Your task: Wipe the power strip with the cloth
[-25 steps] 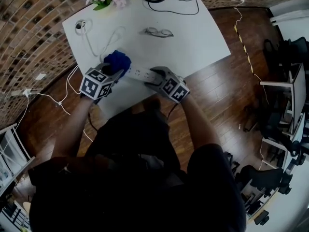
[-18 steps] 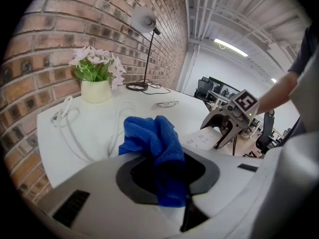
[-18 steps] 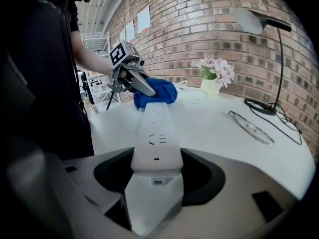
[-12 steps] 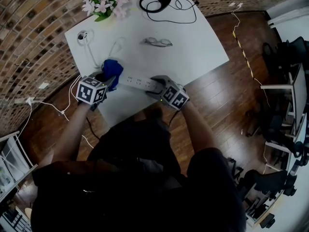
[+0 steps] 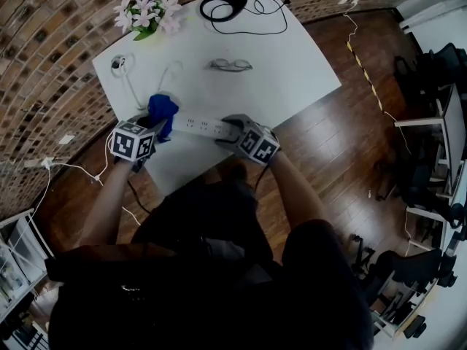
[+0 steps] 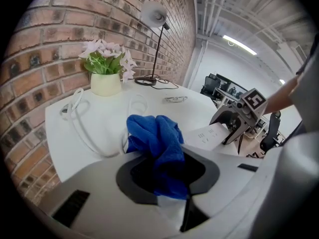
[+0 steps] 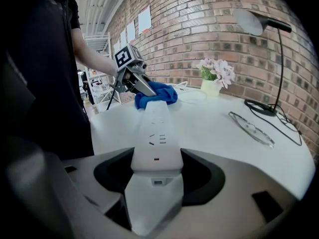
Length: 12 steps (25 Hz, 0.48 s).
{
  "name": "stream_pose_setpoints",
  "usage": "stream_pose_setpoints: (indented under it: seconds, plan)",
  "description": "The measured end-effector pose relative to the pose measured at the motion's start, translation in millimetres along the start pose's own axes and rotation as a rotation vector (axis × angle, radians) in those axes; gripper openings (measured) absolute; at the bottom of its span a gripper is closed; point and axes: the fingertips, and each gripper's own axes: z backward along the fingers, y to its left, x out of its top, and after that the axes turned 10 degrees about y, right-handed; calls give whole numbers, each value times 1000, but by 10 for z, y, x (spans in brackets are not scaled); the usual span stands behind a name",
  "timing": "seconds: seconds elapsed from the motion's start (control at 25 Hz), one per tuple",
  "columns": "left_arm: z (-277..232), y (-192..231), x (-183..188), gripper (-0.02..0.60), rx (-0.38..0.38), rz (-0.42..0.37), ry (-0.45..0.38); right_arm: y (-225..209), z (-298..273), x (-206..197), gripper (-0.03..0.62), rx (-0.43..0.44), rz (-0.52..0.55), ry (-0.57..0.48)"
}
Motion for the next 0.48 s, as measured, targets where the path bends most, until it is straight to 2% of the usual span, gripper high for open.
stream_pose_setpoints:
  seconds: [0.28, 0.48]
  plan:
    - [-15, 16, -25, 101, 25, 39, 12, 20, 25, 4, 279, -4, 20, -8]
    - [3, 51, -28, 101, 77, 68, 28, 7, 36, 13, 279, -25, 37, -27]
